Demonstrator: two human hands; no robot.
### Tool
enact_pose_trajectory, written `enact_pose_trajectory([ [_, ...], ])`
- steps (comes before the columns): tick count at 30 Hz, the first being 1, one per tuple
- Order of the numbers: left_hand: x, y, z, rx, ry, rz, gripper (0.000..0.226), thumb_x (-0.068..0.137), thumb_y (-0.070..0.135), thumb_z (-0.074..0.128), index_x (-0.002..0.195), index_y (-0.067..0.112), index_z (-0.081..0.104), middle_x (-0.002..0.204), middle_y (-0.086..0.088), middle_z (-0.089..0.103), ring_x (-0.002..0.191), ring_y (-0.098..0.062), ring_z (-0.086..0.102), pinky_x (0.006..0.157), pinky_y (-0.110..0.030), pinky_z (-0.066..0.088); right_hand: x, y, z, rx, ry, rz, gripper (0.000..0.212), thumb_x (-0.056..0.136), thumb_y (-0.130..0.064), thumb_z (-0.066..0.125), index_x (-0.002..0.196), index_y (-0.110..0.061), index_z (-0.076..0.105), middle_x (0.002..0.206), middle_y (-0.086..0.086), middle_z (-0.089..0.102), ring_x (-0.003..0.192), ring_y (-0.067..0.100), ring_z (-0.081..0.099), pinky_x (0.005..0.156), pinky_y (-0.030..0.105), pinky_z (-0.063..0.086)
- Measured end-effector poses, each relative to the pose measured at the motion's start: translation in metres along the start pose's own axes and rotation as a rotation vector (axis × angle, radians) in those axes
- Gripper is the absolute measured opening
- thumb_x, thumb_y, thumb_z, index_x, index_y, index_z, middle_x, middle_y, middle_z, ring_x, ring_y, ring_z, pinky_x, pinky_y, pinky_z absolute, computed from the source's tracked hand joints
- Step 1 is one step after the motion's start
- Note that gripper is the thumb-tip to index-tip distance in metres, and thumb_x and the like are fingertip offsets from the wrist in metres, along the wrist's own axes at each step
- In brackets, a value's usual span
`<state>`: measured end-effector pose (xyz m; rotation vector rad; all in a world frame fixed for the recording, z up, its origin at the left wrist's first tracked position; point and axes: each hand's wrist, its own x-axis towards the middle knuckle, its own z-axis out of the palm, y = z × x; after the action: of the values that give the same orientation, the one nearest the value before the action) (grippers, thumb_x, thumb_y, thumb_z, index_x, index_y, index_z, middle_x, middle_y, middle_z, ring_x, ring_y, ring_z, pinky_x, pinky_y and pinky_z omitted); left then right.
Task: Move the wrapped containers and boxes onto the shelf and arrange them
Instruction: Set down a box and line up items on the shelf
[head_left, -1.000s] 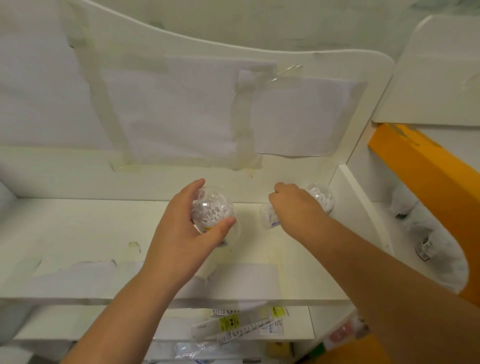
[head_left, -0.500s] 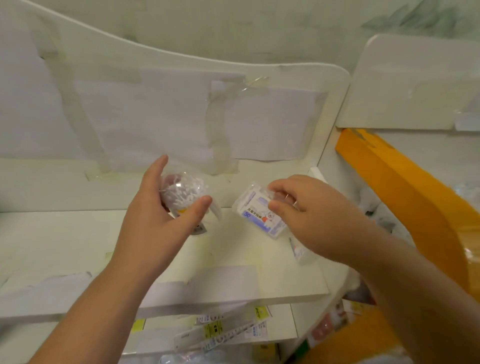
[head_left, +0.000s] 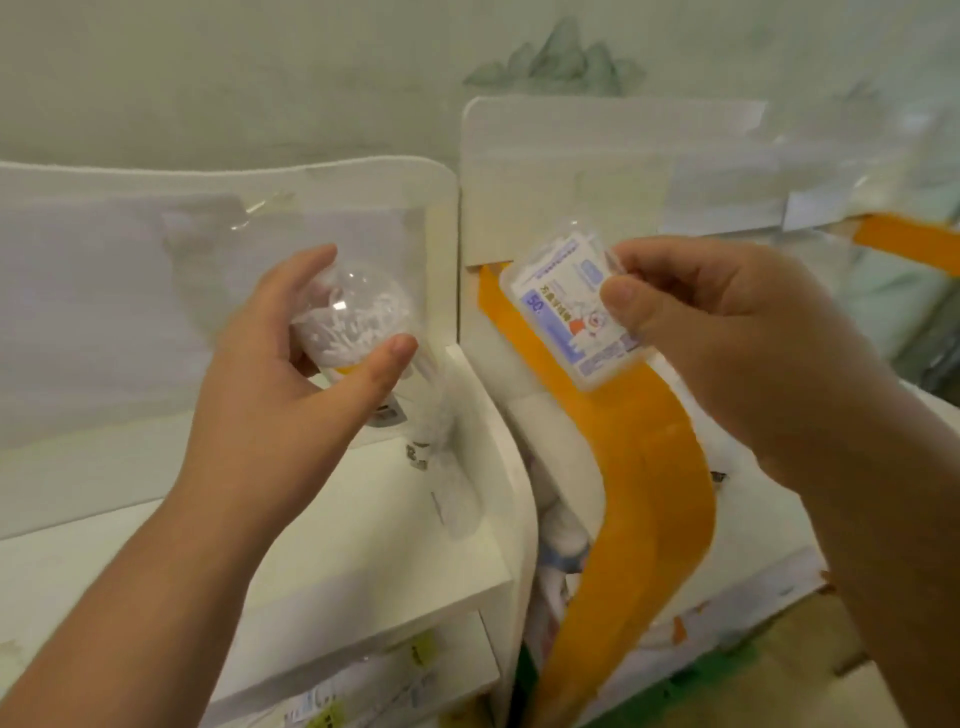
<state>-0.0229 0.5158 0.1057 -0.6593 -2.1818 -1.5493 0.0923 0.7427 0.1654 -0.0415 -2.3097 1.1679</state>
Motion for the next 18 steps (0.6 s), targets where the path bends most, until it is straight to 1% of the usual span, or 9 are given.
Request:
enact_pose_trajectory([
  [2,0.004,0.022,0.016,-0.030,-0.018,0.048,0.069,0.065,0.061,0.072,0.127,0.061,0.042,0.127,0.016,0.058,0.103,0.002,0.062,0.090,-0.028,0.051,-0.005,0.012,-0.030,0.050,0.082,0.035,0.015,0.095,-0.029,0.060,0.088,-0.037,0.071,0.093,-0.006,0.075,0.086,0.018,0.073,0.078,0.046,0.060],
  [4,0.007,0.047,0.034,-0.072,-0.031,0.101,0.065,0.064,0.061,0.074,0.121,0.063,0.043,0.124,0.013,0.060,0.101,-0.002,0.064,0.089,-0.036,0.054,-0.009,0.028,-0.060,0.071,0.174,0.076,0.015,0.095,-0.028,0.061,0.088,-0.034,0.072,0.091,-0.003,0.076,0.086,0.029,0.072,0.078,0.055,0.058],
  [5,0.008,0.060,0.043,-0.095,-0.035,0.126,0.063,0.064,0.060,0.075,0.118,0.063,0.044,0.121,0.012,0.060,0.099,-0.005,0.066,0.088,-0.040,0.055,-0.012,0.035,-0.075,0.073,0.213,0.099,0.014,0.095,-0.028,0.061,0.090,-0.033,0.072,0.090,-0.004,0.076,0.086,0.027,0.072,0.081,0.054,0.058],
  [7,0.010,0.084,0.064,-0.128,-0.042,0.167,0.062,0.063,0.063,0.078,0.115,0.062,0.044,0.120,0.010,0.060,0.099,-0.010,0.067,0.085,-0.045,0.056,-0.017,0.051,-0.103,0.064,0.267,0.128,0.013,0.095,-0.025,0.060,0.094,-0.031,0.072,0.089,-0.008,0.076,0.085,0.017,0.073,0.084,0.046,0.059],
  [9,0.010,0.108,0.088,-0.104,-0.051,0.192,0.064,0.061,0.066,0.078,0.114,0.065,0.042,0.122,0.009,0.058,0.101,-0.011,0.066,0.085,-0.044,0.056,-0.024,0.066,-0.129,0.036,0.287,0.147,0.015,0.096,-0.024,0.058,0.094,-0.029,0.073,0.090,-0.003,0.076,0.085,0.020,0.072,0.084,0.047,0.058],
  [11,0.007,0.128,0.117,-0.059,-0.073,0.203,0.068,0.061,0.068,0.077,0.118,0.065,0.040,0.128,0.007,0.054,0.109,-0.011,0.063,0.090,-0.043,0.054,-0.029,0.085,-0.156,0.021,0.293,0.154,0.016,0.097,-0.024,0.057,0.093,-0.028,0.073,0.092,0.008,0.074,0.090,0.035,0.068,0.084,0.058,0.054],
  [13,0.000,0.145,0.149,-0.017,-0.090,0.203,0.070,0.062,0.066,0.076,0.123,0.063,0.041,0.131,0.006,0.051,0.115,-0.010,0.059,0.095,-0.041,0.052,-0.034,0.109,-0.185,-0.009,0.298,0.179,0.015,0.097,-0.026,0.058,0.095,-0.028,0.072,0.093,0.012,0.073,0.091,0.040,0.065,0.083,0.061,0.053],
  [16,-0.014,0.166,0.200,0.061,-0.098,0.174,0.070,0.064,0.064,0.075,0.126,0.060,0.042,0.130,0.010,0.051,0.116,-0.006,0.057,0.099,-0.039,0.049,-0.039,0.151,-0.227,-0.054,0.290,0.212,0.013,0.096,-0.028,0.058,0.104,-0.029,0.069,0.097,0.011,0.071,0.090,0.033,0.067,0.085,0.052,0.055],
  [18,-0.025,0.175,0.233,0.095,-0.111,0.135,0.071,0.065,0.065,0.075,0.127,0.059,0.042,0.130,0.011,0.051,0.117,-0.010,0.057,0.099,-0.042,0.049,-0.042,0.181,-0.254,-0.100,0.282,0.209,0.018,0.096,-0.028,0.059,0.113,-0.029,0.066,0.097,0.005,0.070,0.089,0.022,0.066,0.079,0.032,0.056],
])
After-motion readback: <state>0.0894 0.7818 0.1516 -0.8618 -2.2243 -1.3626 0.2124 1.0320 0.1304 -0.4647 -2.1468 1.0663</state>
